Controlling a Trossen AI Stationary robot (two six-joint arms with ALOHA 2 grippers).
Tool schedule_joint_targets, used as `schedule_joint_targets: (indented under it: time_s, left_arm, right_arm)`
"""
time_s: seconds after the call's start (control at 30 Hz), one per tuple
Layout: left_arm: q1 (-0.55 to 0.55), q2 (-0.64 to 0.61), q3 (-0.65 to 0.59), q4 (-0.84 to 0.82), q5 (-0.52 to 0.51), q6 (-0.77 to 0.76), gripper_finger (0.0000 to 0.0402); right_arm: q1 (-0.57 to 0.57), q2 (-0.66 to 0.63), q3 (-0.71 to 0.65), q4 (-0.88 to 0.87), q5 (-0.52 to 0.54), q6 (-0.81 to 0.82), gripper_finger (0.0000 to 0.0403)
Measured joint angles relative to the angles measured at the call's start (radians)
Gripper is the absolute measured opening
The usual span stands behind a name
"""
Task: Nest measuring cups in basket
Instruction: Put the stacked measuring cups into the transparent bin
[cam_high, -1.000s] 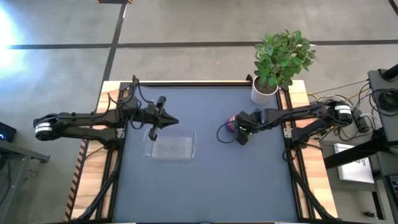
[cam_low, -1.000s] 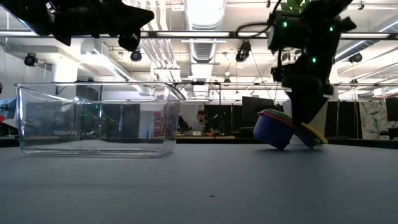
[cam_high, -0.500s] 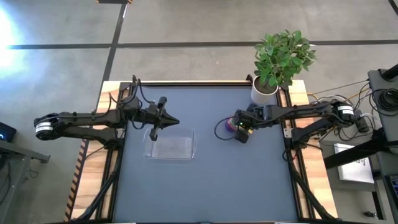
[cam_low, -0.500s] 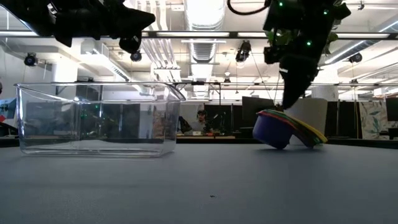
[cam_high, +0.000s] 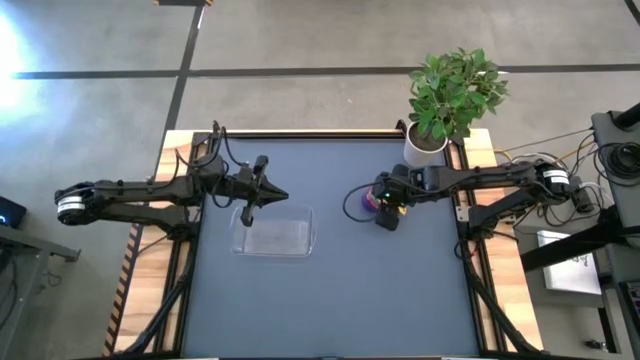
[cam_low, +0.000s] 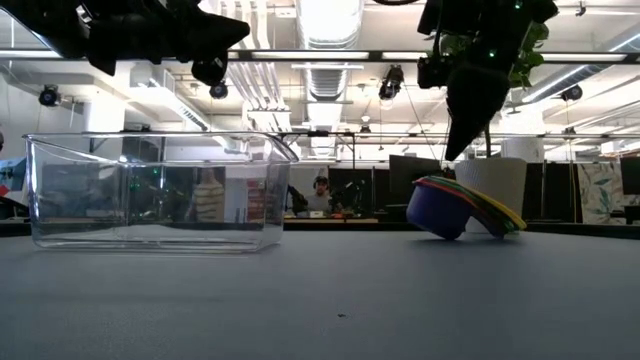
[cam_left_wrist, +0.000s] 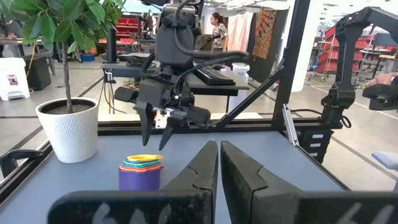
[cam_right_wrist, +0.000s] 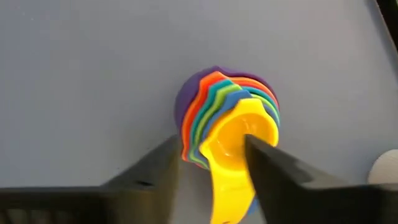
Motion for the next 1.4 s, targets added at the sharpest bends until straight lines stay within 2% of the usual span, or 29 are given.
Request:
schedule_joint_targets:
  time_s: [0.1,0.13,0.23,0.43,0.6,0.9,1.23,1.4]
  left_arm:
    - [0.000,0.000,0.000,0.000,0.000,0.007,0.0002]
    - [0.000,0.000,0.000,0.000,0.000,0.007,0.0002]
    - [0.000,0.000,0.000,0.001,0.000,0.007,0.0002]
    - [0.000,0.000,0.000,0.002,0.000,0.007,0.0002]
    - [0.000,0.000,0.000,0.003,0.000,0.007,0.0002]
    - [0.000,0.000,0.000,0.002,0.000,0.007,0.0002]
    - [0.000,0.000,0.000,-0.012,0.000,0.007,0.0002]
    - [0.000,0.000,0.000,-0.017,0.000,0.007,0.0002]
  right_arm:
    - [0.000,0.000,-0.018,-0.003,0.022,-0.023,0.0050]
    - [0.000,0.000,-0.022,-0.002,0.036,-0.032,0.0029]
    - [-0.001,0.004,-0.026,0.009,0.041,-0.038,0.0012]
    - [-0.016,0.031,-0.027,0.074,0.038,-0.051,0.0008]
    - [-0.044,0.112,-0.024,0.123,0.037,-0.066,0.0008]
    - [-0.051,0.225,0.029,0.113,0.008,-0.081,0.0008]
    - [-0.050,0.122,0.149,-0.018,-0.003,-0.125,0.0011]
    - [-0.051,0.064,0.146,-0.118,-0.040,-0.216,0.0049]
